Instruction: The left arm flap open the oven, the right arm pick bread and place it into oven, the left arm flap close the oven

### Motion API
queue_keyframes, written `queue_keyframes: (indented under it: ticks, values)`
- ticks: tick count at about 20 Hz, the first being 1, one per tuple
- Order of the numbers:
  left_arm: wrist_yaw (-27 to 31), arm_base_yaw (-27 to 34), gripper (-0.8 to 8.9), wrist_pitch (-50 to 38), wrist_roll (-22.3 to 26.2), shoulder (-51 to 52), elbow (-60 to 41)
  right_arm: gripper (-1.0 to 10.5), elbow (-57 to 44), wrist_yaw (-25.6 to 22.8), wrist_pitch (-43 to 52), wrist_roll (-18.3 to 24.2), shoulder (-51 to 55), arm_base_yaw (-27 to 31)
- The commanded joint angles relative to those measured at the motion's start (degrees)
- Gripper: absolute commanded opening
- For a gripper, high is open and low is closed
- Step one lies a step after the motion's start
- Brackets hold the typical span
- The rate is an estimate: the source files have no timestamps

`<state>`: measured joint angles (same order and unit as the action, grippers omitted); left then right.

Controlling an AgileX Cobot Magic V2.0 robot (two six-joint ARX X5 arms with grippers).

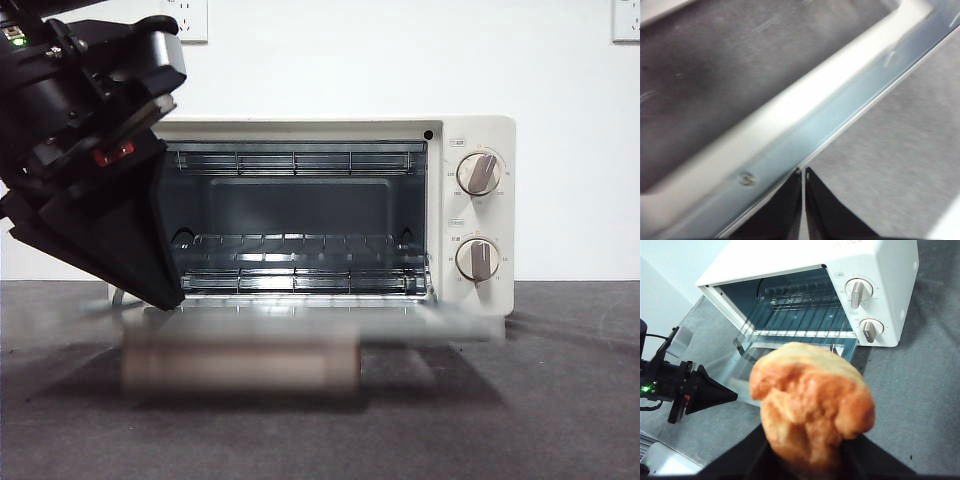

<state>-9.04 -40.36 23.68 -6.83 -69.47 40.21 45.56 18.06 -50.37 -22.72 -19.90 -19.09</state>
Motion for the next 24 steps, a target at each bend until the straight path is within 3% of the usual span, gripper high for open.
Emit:
queue_keyframes:
  ticks: [1,5,11,14,17,21,24]
  values:
    - [0.2,-0.4,0.16,-0.1,-0.1,-0.8,0.7,1.1,0.3,0.2,0.8,0.2,-0.2,-0.3]
    - [-1.7,-0.6,0.16,0.8,-0.1,2.1,0.8,1.0,0.3,6.2,1.5,-0.4,-2.6,-0.3]
    - [-1.7,-0.6,0.16,9.6,-0.4,16.1,4.2,1.0,0.3,13.7,10.0,-1.2,-17.2,-2.4]
    - [-1.3,-0.5,0.16,13.5,-0.4,23.1,6.3,1.0,0.3,12.9,17.9,-3.2,-26.8,-8.3]
    - [-1.2,-0.5,0.16,16.4,-1.0,28.7,7.1,0.9,0.3,6.6,27.7,-7.2,-36.3,-13.9]
    - [-1.3,-0.5,0.16,18.5,-5.1,33.6,7.1,0.9,0.7,3.7,40.7,-12.4,-46.4,-16.6]
    - [-1.3,-0.5,0.16,19.0,-6.3,35.5,7.1,0.9,1.9,1.3,44.9,-13.3,-51.8,-17.2]
